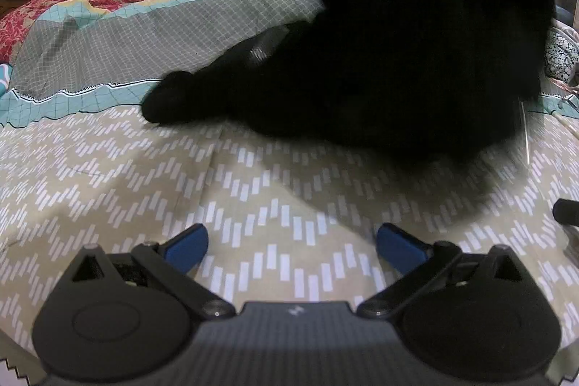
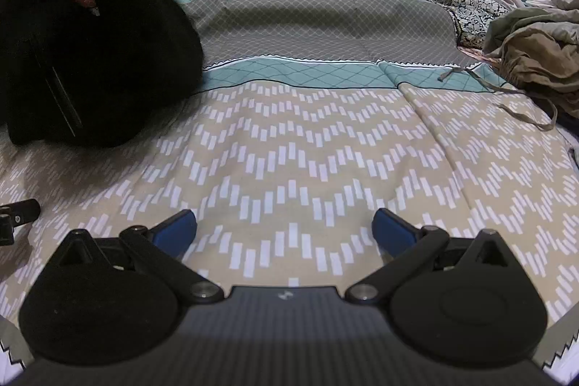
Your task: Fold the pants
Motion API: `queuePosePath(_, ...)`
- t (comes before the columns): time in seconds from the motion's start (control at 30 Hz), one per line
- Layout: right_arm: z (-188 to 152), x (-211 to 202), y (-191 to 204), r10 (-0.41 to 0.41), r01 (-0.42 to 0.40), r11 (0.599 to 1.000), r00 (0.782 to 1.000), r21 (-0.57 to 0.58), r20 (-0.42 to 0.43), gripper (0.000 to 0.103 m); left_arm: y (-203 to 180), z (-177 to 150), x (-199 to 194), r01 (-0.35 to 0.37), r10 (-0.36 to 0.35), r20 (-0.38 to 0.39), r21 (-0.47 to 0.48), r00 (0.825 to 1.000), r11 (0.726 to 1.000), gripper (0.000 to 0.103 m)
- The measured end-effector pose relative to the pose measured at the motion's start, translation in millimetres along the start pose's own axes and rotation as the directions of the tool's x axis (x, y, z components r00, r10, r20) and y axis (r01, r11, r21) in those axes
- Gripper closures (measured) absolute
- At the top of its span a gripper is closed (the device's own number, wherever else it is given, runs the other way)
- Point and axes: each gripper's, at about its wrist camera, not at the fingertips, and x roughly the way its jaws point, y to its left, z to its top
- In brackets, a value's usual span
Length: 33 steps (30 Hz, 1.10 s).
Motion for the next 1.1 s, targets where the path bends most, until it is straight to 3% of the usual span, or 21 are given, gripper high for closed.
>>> queuePosePath(0.67, 1.2, 6.4, 2.3, -0.01, 0.01, 1.0, 1.0, -0.011, -0.004, 0.0, 0.3, 1.1, 5.5, 0.002, -0.002, 0.004, -0.002, 1.0, 1.0, 0.0)
queuePosePath(0.73, 1.9, 7.2, 4.2, -0.015, 0.015, 1.0, 1.0, -0.017, -0.005, 0.0, -2.6, 6.3, 8.1, -0.01, 0.01, -0.012, 0.002, 1.0, 1.0, 0.0)
queuePosePath(0.8, 3.6, 4.0, 2.7, -0.006, 0.006, 1.0, 1.0, 0.003, -0.019, 0.0, -1.5, 10.7, 2.6, -0.007, 0.007, -0.082, -0.004, 0.997, 1.0, 0.0)
queuePosePath(0.93, 1.6, -21.3, 10.4, -0.002, 0.007, 0.999, 0.995, 0.044, -0.104, 0.0, 1.5, 13.4, -25.5, -0.016, 0.024, -0.288, 0.03, 0.957, 0.999, 0.0)
queuePosePath(1.1, -25.3, -77.8, 29.5, 0.1, -0.082, 0.987, 0.986, 0.136, -0.13, 0.0, 24.4, -8.8, -60.8, -0.011, -0.007, -0.413, -0.04, 0.911, 0.999, 0.0)
